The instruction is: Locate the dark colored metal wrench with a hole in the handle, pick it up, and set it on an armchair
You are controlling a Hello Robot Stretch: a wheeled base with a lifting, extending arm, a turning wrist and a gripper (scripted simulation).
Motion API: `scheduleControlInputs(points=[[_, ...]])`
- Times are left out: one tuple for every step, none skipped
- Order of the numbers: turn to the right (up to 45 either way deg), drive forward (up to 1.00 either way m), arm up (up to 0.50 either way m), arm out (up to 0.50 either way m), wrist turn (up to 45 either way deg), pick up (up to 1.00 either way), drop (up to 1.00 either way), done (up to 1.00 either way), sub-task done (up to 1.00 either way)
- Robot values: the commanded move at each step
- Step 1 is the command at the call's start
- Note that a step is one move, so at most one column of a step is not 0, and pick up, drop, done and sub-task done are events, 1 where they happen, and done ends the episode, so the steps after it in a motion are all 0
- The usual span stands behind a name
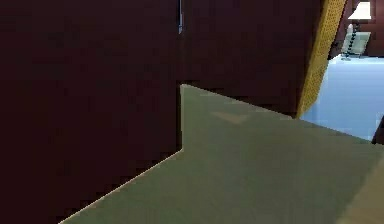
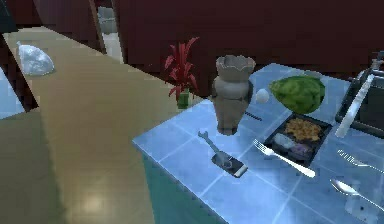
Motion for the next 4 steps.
scheduleControlInputs(points=[[0.0, 0.35, 0.0, 0.0, 0.0, 0.0, 0.0, 0.0, 0.0], [39.0, 0.0, 0.0, 0.0, 0.0, 0.0, 0.0, 0.0, 0.0], [3.0, 0.0, 0.0, 0.0, 0.0, 0.0, 0.0, 0.0, 0.0], [45.0, 0.0, 0.0, 0.0, 0.0, 0.0, 0.0, 0.0, 0.0]])
